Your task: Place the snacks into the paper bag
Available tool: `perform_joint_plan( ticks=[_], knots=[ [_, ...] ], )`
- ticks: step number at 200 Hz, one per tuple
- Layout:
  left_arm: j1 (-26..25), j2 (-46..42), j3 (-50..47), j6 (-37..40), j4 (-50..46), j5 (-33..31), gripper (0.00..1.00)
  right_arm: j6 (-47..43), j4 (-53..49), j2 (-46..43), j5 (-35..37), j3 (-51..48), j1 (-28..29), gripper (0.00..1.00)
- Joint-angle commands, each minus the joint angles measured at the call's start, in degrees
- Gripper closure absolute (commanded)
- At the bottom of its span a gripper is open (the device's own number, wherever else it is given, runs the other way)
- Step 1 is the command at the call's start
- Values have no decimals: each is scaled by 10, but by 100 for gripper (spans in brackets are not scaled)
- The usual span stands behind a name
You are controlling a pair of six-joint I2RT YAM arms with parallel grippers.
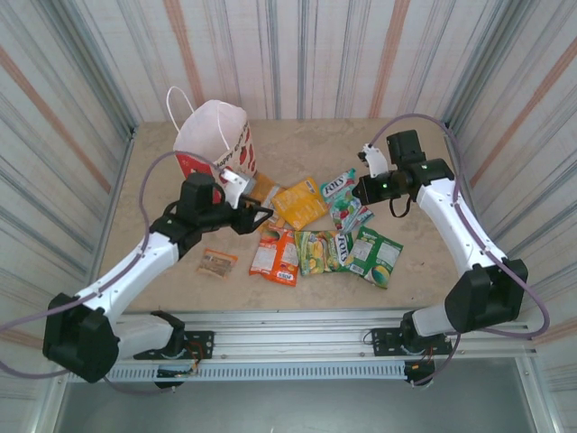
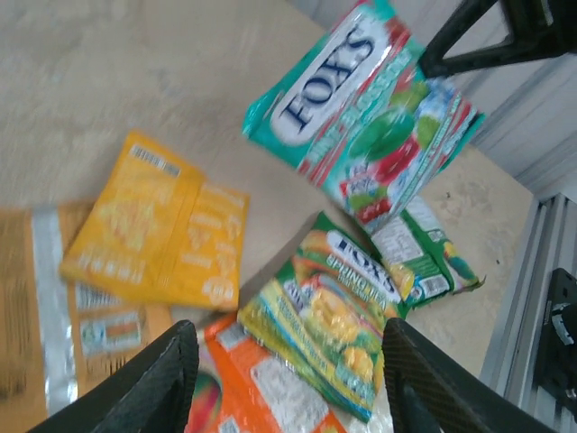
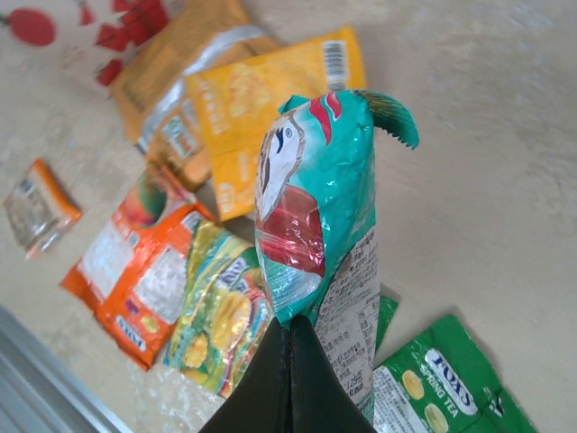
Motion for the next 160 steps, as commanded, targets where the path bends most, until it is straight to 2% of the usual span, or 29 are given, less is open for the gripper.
perform_joint_plan(
  ticks=[1,27,55,108,128,160],
  knots=[
    [-9,40,52,144,-4,90,43,-119,-42,-21,-38,34,17,100],
    [-16,92,94,219,-21,156,42,-212,-61,-24,-67,50,41,100],
    [-25,136,131,258,-28,174,39,-279,-62,-28,-77,57,72,100],
    [-39,201,189,303,-58,227,39,-329,-64,-19,-66,73,112,100],
    [-49,218,209,352,-104,258,42,-331,-55,-15,-64,76,119,100],
    [-53,230,219,353,-111,272,51,-340,-52,-8,-63,84,127,100]
  ],
)
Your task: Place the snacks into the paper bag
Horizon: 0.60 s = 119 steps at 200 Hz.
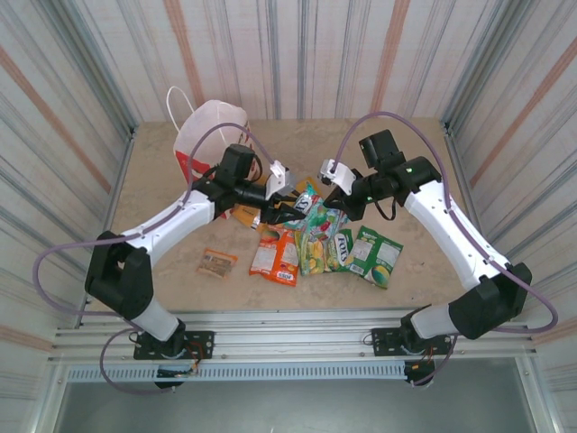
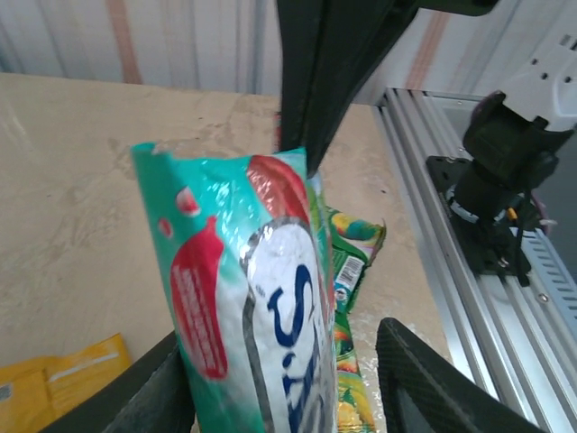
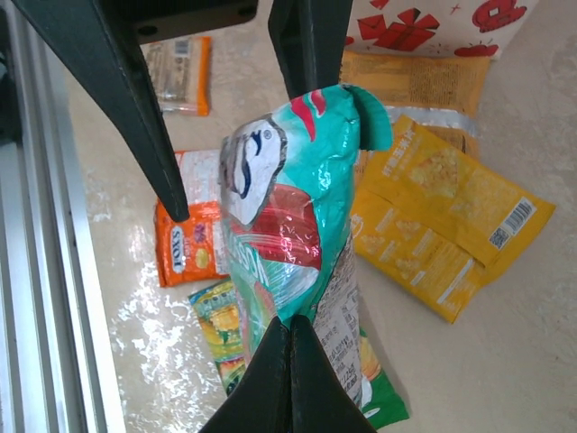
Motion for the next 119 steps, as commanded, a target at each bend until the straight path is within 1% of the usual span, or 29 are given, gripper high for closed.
perform_joint_plan(
  ticks=[1,22,54,71,79,89,95,102,119],
  knots=[
    [-3,8,21,34,-34,40,51,-24,7,1,-6,28,7,100],
    [-4,10,27,41,-45,43,60,-23,12,4,-2,30,8,100],
    [-4,10,44,66,-83,36,84,-15,24,-1,-1,28,8,100],
    [-3,7,53,57,-89,18,88,-6,33,-10,8,24,8,100],
    [-3,2,55,50,-87,8,89,6,45,-18,19,15,8,89],
    [-1,-4,60,36,-81,-4,91,29,73,-37,40,-5,6,70],
    [0,-10,62,26,-73,-12,91,48,98,-51,56,-23,5,62],
    [4,-18,63,9,-60,-23,91,74,130,-70,74,-47,2,55],
    [15,-40,67,-33,-26,-55,93,159,227,-123,111,-118,-10,42]
  ],
)
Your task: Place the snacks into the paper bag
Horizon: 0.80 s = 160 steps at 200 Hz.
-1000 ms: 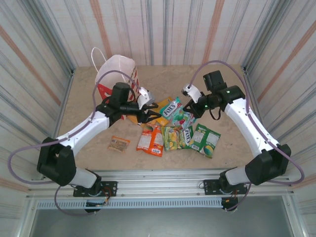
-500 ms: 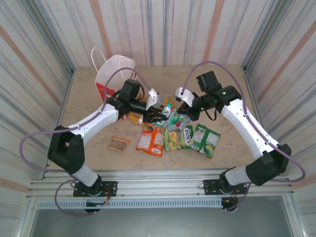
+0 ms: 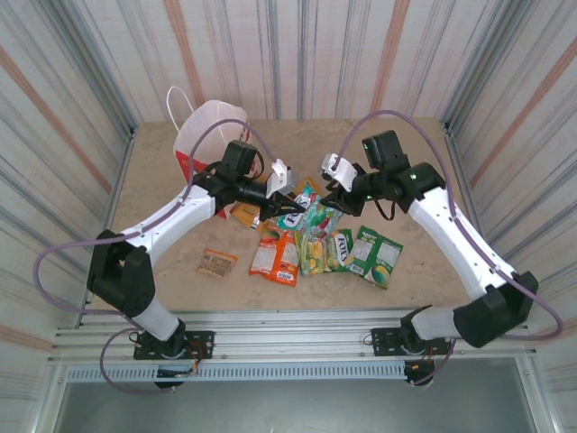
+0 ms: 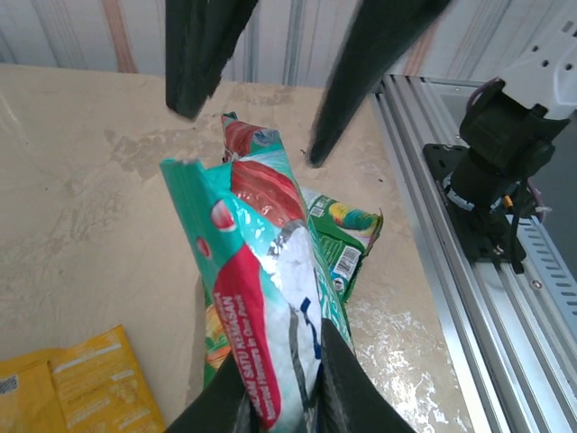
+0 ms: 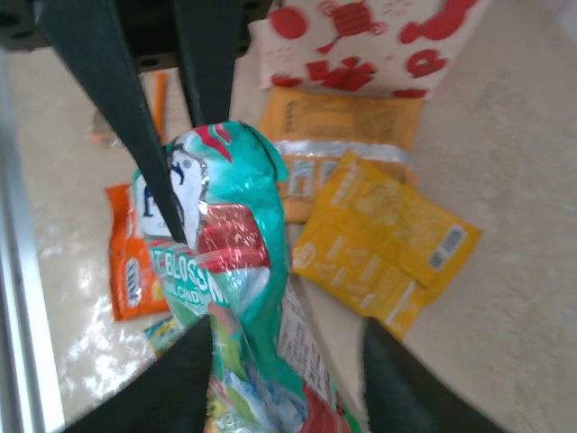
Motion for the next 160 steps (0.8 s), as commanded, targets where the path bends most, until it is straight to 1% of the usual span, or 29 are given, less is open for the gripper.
perform_joint_plan(
  ticks=[1,12,25,42,60,79,107,132,160],
  knots=[
    [14,-43,28,-57,41,-39,93,113,130,-73,65,-74,-13,42],
    [18,-55,39,-71,51,-81,93,177,199,-109,91,-124,-19,36],
    [23,-63,65,-65,42,-123,93,253,278,-143,105,-182,-32,33],
    [36,-66,104,-75,42,-165,93,336,357,-171,116,-240,-38,33],
    [63,-63,149,-103,52,-188,93,398,387,-175,121,-269,-34,34],
    [92,-60,192,-126,66,-219,95,423,383,-166,135,-275,-19,34],
    [143,-51,253,-155,72,-245,97,429,376,-147,145,-274,7,34],
    [189,-58,249,-190,114,-272,96,432,376,-128,147,-269,26,35],
    [236,-72,228,-251,158,-277,96,433,374,-107,152,-265,43,35]
  ],
)
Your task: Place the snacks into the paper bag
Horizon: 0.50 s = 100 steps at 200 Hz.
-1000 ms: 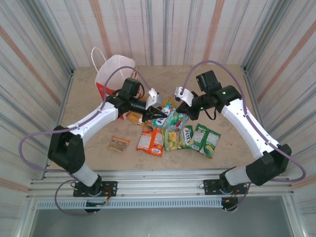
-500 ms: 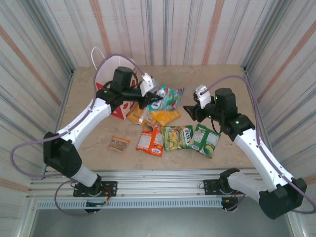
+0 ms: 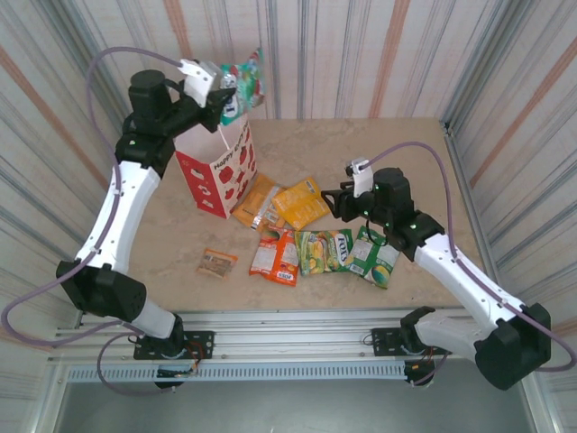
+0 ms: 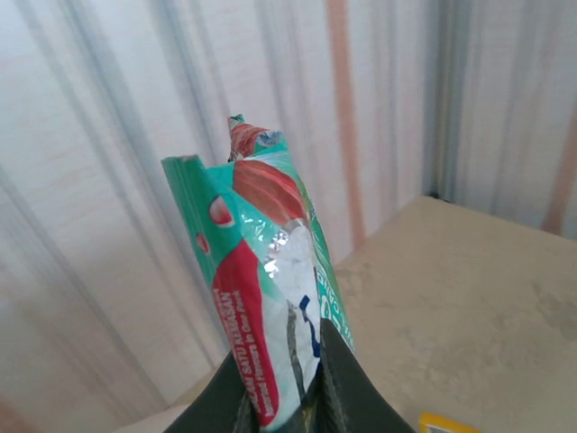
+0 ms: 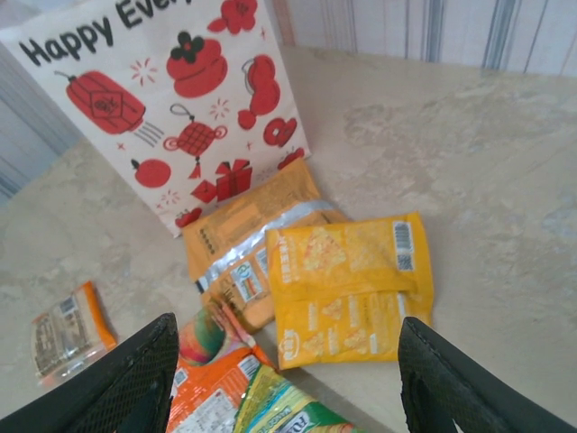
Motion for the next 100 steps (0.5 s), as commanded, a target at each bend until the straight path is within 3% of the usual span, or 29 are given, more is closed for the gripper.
perform_joint_plan(
  ticks=[1,67,100],
  knots=[
    [29,-33,-11,-67,72,-19,96,17,9,15,16,8,14,35],
    [79,-82,-108,-136,154,-60,95,24,20,63,9,23,37,35],
    [83,-87,-125,-97,121,-85,94,25,20,76,7,27,45,35]
  ],
)
